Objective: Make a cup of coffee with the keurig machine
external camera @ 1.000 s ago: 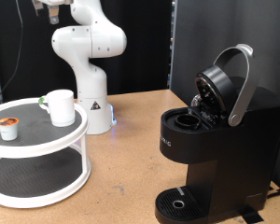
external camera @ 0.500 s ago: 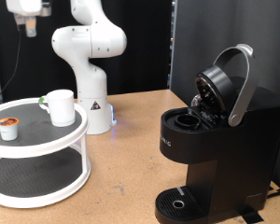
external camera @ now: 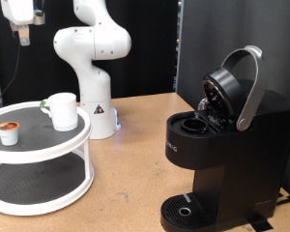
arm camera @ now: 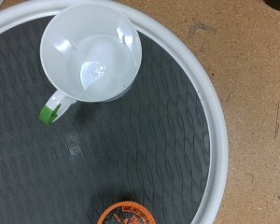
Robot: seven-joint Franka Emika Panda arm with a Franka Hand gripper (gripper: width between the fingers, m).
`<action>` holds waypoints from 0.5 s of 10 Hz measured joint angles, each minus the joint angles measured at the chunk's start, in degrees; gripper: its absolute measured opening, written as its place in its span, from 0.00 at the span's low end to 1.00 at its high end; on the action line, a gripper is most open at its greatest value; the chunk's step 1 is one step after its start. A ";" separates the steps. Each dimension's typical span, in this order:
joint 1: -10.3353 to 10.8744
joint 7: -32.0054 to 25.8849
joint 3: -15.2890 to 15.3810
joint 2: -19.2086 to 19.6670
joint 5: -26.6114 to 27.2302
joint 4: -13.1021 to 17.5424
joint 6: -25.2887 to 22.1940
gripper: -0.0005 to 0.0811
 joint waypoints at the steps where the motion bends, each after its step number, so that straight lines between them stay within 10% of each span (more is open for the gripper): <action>1: -0.10 0.27 -0.06 0.20 -0.25 0.00 0.21 0.99; 5: -0.82 5.03 -0.11 4.70 -0.68 1.07 5.09 0.99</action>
